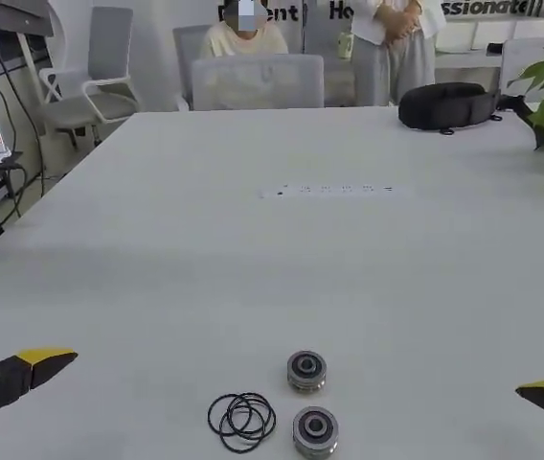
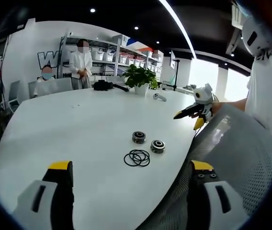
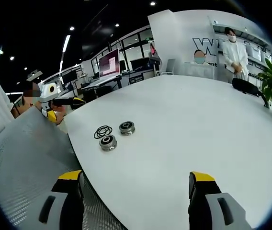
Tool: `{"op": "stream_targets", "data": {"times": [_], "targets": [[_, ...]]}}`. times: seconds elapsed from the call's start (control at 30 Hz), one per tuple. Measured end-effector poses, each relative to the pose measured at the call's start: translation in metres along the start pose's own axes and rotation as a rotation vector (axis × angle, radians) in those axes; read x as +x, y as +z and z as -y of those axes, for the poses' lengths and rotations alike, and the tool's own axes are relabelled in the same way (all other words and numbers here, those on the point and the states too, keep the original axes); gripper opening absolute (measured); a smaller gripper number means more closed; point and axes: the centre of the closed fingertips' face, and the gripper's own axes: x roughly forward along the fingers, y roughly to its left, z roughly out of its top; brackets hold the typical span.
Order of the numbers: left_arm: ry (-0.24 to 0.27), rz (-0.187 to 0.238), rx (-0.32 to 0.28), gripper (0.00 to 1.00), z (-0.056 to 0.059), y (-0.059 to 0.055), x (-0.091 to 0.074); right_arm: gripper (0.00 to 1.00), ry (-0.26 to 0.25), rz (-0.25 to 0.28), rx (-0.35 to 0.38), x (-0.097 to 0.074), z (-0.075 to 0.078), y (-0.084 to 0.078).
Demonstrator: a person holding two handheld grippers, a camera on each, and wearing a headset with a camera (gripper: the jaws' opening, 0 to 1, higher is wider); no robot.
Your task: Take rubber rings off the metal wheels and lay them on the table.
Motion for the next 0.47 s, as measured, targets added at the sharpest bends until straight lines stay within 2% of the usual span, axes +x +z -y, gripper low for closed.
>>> {"op": "stream_targets", "data": {"times": [0.37, 0.47], "targets": [[-0.005, -0.002, -0.004, 0.99, 0.0006, 0.0, 0.0012, 0.9, -0.011, -0.004, 0.016, -0.0009, 0.0014, -0.0021], [0.0, 0.0, -0.007, 0.98, 0.0, 0.0003, 0.0005, 0.87, -0.025, 0.013, 0.006, -0.0047, 0.0059, 0.0044]]}}
